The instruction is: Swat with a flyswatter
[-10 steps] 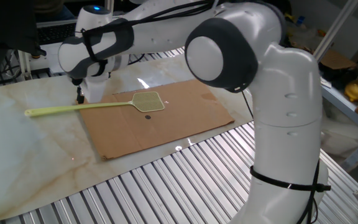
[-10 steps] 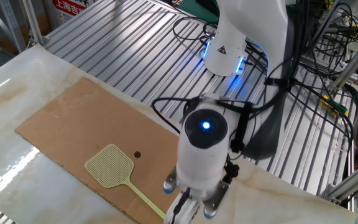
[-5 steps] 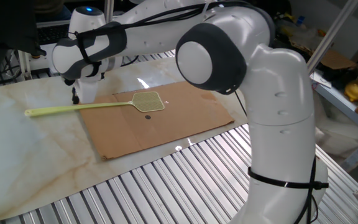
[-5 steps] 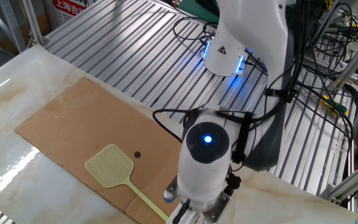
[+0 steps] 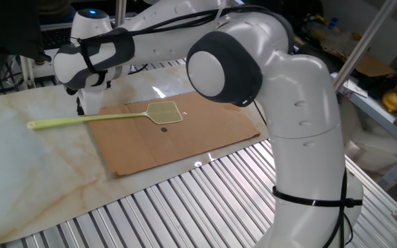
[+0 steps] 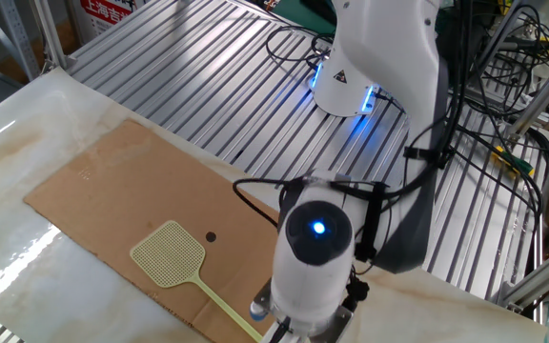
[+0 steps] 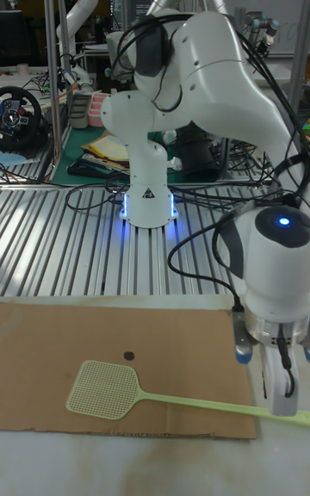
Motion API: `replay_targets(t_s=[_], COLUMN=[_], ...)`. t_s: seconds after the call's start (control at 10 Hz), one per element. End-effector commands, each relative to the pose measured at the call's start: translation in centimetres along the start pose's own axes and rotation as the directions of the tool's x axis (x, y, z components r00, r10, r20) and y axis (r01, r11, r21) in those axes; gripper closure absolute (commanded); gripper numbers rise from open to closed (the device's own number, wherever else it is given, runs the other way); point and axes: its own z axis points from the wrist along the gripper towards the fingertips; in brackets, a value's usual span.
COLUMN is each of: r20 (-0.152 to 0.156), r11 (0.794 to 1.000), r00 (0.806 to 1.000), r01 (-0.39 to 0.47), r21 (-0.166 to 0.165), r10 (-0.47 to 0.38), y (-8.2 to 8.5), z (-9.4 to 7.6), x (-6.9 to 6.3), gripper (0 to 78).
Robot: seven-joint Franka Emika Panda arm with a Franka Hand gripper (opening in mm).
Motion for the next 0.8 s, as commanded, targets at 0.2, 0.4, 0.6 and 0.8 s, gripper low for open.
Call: replay_targets(t_s=[0.2, 0.4, 0.6, 0.8], r20=[0.004, 0.021, 0.033, 0.033], r11=[1.000, 1.000, 1.000, 1.000], r00=[1.000, 1.000, 0.999, 0.999], r01=[-0.006, 0.011, 0.018, 0.023], r21=[-0.005, -0.007, -0.007, -0.006], r10=[0.006, -0.010, -0.018, -0.023], y=[0.4, 0.4, 0.8, 1.0], z=[0.3, 0.9, 1.3, 1.5], x=[0.0, -0.1, -0.2, -0.3], gripper=[77.6, 77.6, 77.6, 77.6])
